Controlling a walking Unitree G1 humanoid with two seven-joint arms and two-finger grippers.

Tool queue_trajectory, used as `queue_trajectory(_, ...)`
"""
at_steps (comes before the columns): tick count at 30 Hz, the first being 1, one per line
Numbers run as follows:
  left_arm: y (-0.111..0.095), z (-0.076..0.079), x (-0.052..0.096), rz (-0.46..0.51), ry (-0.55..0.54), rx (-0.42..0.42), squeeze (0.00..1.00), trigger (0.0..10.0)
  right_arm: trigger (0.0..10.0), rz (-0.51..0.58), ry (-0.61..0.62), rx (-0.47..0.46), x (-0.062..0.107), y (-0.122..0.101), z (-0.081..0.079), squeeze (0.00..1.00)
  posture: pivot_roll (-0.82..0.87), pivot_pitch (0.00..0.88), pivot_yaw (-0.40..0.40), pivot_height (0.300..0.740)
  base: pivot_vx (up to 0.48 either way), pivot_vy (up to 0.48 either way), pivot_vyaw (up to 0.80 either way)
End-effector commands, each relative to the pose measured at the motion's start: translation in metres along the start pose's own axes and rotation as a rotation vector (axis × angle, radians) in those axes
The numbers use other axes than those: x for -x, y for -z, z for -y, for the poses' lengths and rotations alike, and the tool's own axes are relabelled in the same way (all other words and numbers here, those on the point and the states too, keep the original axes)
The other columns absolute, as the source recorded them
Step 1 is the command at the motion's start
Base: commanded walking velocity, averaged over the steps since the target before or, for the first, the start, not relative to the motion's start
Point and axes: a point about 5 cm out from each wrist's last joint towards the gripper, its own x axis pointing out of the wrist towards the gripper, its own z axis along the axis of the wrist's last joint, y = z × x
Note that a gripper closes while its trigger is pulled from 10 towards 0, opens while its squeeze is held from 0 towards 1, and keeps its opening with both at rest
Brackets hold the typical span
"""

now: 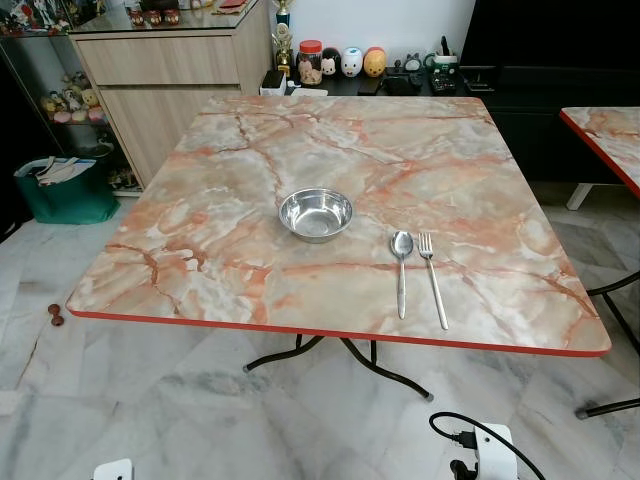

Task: Setting the table

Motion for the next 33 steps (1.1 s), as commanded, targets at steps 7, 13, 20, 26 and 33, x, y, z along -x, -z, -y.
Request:
queue_trajectory(7, -0.020, -0.015, 0.008, 0.263, -0.074, 0.046, 0.00, 10.0, 10.0, -0.003, 0.012, 0.002, 0.001, 0.003, 0.004, 0.00, -0.03, 0.000, 0.027, 0.740, 0.000, 0.000, 0.00)
queue_trajectory(13, -0.079, 0.002, 0.040, 0.663, -0.133, 0.015, 0.00, 10.0, 10.0, -0.005, 0.015, 0.010, 0.001, 0.004, 0.006, 0.00, 0.00, 0.000, 0.015, 0.740, 0.000, 0.000, 0.00)
queue_trajectory(20, -0.139, 0.034, 0.078, 0.965, -0.226, -0.103, 0.00, 10.0, 10.0, -0.005, 0.024, -0.006, 0.001, 0.004, 0.008, 0.00, 0.00, 0.000, 0.008, 0.740, 0.000, 0.000, 0.00)
queue_trajectory(26, -0.188, 0.054, 0.113, 1.177, -0.215, -0.299, 0.00, 10.0, 10.0, 0.000, 0.034, -0.027, 0.001, 0.004, 0.010, 0.00, 0.02, 0.000, -0.003, 0.740, 0.000, 0.000, 0.00)
queue_trajectory(33, -0.205, 0.096, 0.096, 1.083, 0.130, -0.226, 0.00, 10.0, 10.0, -0.002, 0.046, -0.050, 0.001, 0.005, 0.010, 0.00, 0.00, 0.000, 0.003, 0.740, 0.000, 0.000, -0.26)
